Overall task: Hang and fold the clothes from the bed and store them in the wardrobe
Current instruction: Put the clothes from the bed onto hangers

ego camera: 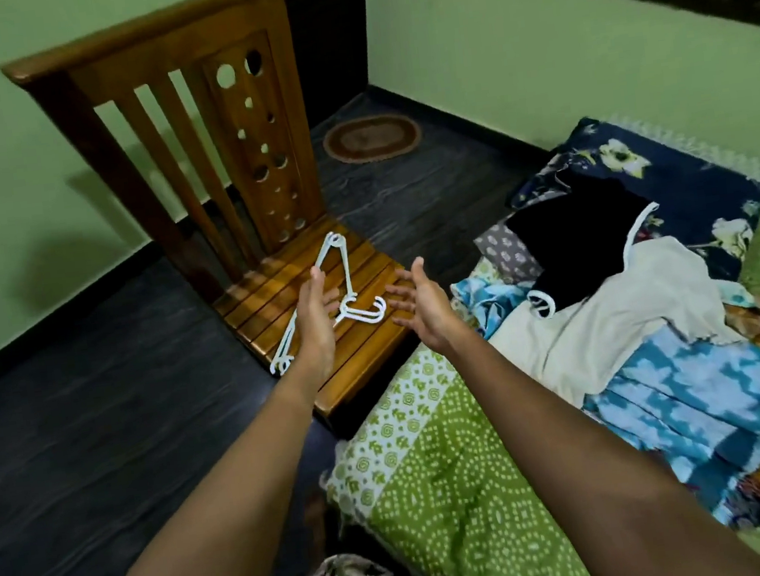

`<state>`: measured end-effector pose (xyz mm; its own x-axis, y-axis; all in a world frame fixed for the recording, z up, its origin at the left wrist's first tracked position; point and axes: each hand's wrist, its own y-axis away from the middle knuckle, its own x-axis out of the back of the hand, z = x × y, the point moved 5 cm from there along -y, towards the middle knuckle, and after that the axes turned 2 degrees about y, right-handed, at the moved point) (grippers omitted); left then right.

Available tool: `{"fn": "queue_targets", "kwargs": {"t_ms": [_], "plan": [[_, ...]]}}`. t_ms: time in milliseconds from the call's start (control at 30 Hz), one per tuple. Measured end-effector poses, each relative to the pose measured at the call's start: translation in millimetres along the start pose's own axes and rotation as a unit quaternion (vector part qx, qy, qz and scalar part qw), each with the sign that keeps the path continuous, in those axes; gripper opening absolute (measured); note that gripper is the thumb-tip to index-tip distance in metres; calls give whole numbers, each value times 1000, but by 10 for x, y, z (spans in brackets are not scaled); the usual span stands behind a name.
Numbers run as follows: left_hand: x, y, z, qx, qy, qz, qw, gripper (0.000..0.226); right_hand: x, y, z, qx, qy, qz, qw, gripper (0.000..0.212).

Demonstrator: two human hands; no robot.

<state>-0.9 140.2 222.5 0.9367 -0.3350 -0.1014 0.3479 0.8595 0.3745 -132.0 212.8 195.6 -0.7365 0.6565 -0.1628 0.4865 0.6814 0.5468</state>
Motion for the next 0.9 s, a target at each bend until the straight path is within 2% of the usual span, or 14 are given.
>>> {"fn": "queue_targets", "kwargs": {"t_ms": [100, 200, 367, 533, 667, 700, 733, 767, 833, 900], "plan": [[136, -558, -97, 4, -49, 4, 999, 23, -133, -420, 111, -19, -3, 29, 999, 60], [264, -1248, -317, 40, -110, 1, 993, 8, -248, -915, 271, -41, 5, 61, 997, 59], [394, -2088, -713, 61, -234, -28, 970, 15, -312, -1594, 678, -100, -11, 126, 987, 54], [497, -2593, -1325, 95, -351, -90, 927, 19, -354, -2053, 1130, -149, 0, 156, 976, 47], [550, -2779, -1710, 85, -428, -149, 887, 26, -380, -2296, 1438, -170, -17, 183, 968, 37], [556, -2813, -1797, 79, -441, -165, 878, 26, -371, -2357, 1500, -158, 18, 193, 968, 37], [573, -2832, -1862, 69, -451, -177, 872, 25, -353, -2404, 1540, -139, 108, 189, 966, 40], [586, -2844, -1914, 59, -456, -185, 868, 25, -339, -2453, 1589, -122, 225, 172, 951, 44], [598, -2881, -2016, 53, -465, -198, 861, 26, -339, -2548, 1669, -86, 409, 133, 899, 49], [606, -2888, -2120, 65, -469, -211, 855, 25, -352, -2602, 1723, -66, 468, 118, 873, 52]]}}
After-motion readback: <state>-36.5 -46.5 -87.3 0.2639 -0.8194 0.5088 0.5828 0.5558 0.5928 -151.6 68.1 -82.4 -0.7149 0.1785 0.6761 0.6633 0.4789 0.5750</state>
